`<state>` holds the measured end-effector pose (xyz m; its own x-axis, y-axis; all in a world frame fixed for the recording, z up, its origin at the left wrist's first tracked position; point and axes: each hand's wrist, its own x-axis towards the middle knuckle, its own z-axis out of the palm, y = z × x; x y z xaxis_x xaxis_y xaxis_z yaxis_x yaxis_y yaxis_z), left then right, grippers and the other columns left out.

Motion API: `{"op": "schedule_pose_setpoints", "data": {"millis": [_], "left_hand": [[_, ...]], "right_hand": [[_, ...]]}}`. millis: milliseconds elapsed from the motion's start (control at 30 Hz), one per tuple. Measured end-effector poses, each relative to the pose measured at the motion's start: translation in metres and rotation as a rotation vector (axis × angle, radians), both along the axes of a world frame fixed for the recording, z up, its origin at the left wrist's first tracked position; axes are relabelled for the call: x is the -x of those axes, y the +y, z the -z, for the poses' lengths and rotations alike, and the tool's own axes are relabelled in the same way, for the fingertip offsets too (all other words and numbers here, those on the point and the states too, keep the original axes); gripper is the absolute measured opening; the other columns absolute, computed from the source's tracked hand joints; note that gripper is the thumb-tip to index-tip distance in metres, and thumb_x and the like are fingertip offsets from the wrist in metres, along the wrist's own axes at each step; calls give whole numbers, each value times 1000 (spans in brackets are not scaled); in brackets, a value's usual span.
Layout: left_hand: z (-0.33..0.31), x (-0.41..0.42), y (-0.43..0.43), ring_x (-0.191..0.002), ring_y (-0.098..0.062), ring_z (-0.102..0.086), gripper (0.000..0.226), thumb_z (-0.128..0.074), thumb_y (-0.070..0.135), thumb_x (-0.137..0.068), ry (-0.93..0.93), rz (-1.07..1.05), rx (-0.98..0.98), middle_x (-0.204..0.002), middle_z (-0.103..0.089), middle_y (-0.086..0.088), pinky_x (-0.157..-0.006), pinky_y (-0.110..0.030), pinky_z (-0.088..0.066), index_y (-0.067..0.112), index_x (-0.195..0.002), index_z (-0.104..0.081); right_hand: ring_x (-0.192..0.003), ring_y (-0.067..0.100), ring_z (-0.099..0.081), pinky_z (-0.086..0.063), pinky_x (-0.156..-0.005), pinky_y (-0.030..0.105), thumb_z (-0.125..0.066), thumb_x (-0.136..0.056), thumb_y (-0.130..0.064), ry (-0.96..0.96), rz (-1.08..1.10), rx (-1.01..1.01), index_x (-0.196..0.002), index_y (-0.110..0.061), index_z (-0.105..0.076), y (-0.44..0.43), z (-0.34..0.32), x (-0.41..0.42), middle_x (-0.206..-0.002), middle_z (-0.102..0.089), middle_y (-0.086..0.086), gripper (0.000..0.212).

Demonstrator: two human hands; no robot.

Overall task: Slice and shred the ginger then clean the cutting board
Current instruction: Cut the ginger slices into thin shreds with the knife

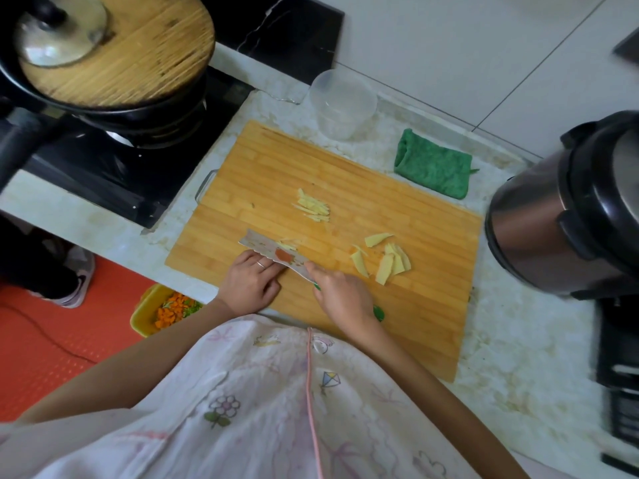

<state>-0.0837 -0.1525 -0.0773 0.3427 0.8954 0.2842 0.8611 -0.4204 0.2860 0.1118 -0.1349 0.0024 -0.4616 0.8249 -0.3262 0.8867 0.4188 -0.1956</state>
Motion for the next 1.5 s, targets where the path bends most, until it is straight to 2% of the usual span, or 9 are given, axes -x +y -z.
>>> {"op": "schedule_pose_setpoints", "data": {"millis": [200, 333, 567, 833, 967, 1100, 1267, 1367, 1500], "left_hand": [[0, 1, -1, -71, -27, -65, 31, -46, 17, -80, 21, 6, -8, -83, -70, -8, -77, -34, -41, 8, -90, -73], [1, 0, 0, -72, -28, -65, 31, -46, 16, -80, 9, 6, -23, -84, -70, -9, -81, -34, -42, 7, -91, -73], [0, -1, 0, -74, -26, -63, 31, -46, 16, -79, -18, -5, -23, -88, -70, -8, -80, -33, -43, 8, -96, -71], [-1, -1, 0, -64, -27, -62, 27, -46, 15, -78, -27, -6, -82, -76, -67, -8, -75, -32, -41, 7, -86, -71], [2, 0, 0, -66, -27, -62, 28, -46, 15, -79, -30, -8, -64, -78, -67, -8, -78, -33, -42, 6, -88, -71], [1, -1, 0, -69, -27, -63, 30, -46, 15, -79, -28, -10, -33, -82, -68, -7, -80, -32, -42, 7, -92, -72], [1, -1, 0, -77, -25, -60, 31, -47, 16, -78, -48, -10, -57, -89, -69, -8, -83, -33, -43, 9, -97, -70], [1, 0, 1, -71, -27, -64, 31, -46, 17, -78, -40, -8, -54, -86, -69, -8, -81, -33, -42, 9, -95, -71], [1, 0, 0, -69, -28, -64, 26, -46, 15, -78, -62, 7, -67, -83, -69, -9, -78, -34, -41, 13, -99, -61]], "right_hand": [[-71, 30, -64, -45, -54, 34, -48, -95, -20, 33, 1, 29, -141, -27, -37, -12, 2, -12, -91, -70, 9, 48], [-67, 28, -63, -46, -52, 34, -49, -94, -19, 32, 12, 12, -142, -28, -38, -8, 3, -11, -80, -68, 9, 49], [-64, 30, -63, -33, -47, 31, -50, -92, -12, 9, -15, -28, -138, -22, -43, 2, 4, 3, -78, -68, 10, 47], [-66, 26, -64, -39, -50, 30, -51, -94, -18, 38, -3, 7, -142, -27, -38, -9, 1, -14, -79, -69, 8, 51], [-61, 24, -61, -39, -48, 30, -51, -94, -16, 38, -4, 16, -141, -26, -39, -8, 2, -12, -77, -68, 7, 50], [-58, 23, -52, -30, -46, 29, -49, -93, -13, 3, 7, -3, -141, -23, -40, -2, 3, -5, -77, -67, 8, 49], [-70, 27, -64, -36, -50, 31, -51, -93, -19, 19, 16, -2, -141, -28, -40, 0, -2, -6, -83, -69, 8, 50], [-65, 25, -63, -42, -49, 31, -52, -93, -19, 34, 1, -4, -141, -29, -41, -3, -1, -12, -77, -68, 7, 51], [-63, 22, -62, -41, -49, 31, -52, -94, -20, 19, 3, 1, -142, -29, -39, -6, -3, -14, -77, -67, 6, 51]]}}
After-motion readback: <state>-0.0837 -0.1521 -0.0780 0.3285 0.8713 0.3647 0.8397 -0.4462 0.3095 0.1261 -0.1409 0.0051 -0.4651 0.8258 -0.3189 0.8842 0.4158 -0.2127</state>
